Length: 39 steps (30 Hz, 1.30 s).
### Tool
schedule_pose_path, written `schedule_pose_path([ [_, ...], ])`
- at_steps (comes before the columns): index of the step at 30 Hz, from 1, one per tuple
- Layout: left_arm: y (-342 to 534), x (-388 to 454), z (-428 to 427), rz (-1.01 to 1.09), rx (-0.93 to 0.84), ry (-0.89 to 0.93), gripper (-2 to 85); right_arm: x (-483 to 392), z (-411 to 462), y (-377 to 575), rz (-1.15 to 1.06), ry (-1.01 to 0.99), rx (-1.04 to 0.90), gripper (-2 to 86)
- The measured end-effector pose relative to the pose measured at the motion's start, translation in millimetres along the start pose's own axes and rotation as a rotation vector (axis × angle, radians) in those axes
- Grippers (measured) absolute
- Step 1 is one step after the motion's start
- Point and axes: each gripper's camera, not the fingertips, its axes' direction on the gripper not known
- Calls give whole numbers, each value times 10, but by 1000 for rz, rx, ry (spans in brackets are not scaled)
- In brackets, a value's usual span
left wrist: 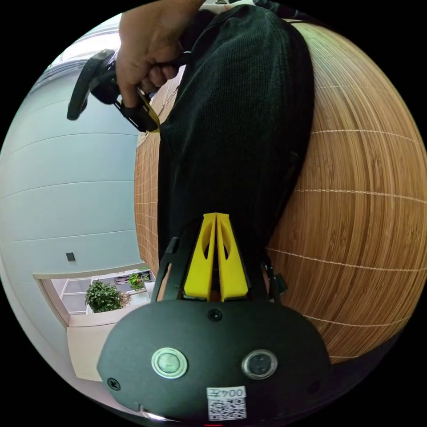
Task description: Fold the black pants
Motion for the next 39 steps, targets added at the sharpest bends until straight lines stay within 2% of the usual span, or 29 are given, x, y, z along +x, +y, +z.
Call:
schedule_pose_path([
  [5, 21, -68, 22, -2, 7, 39, 0, 67, 449, -471, 25, 10, -156, -5],
  [9, 35, -98, 34, -14, 12, 56, 0, 207, 436, -760, 36, -55, -229, 3],
  [15, 13, -89, 42, 1, -1, 51, 0, -36, 146, -641, -19, -118, -108, 40],
  [21, 47, -51, 36, -9, 8, 33, 0, -207, 486, -713, -69, -90, -186, 54],
  [25, 52, -62, 33, 0, 5, 43, 0, 87, 114, -389, 18, -112, -67, 60],
  [30, 89, -45, 24, -12, 15, 40, 0, 381, 190, 193, 124, -106, -86, 78],
  [33, 98, -45, 20, -16, 15, 46, 0, 378, 400, 581, 79, -72, -149, 89],
  [39, 147, -40, 2, -32, 28, 55, -1, 532, -154, 1408, 111, -2, -69, 105],
])
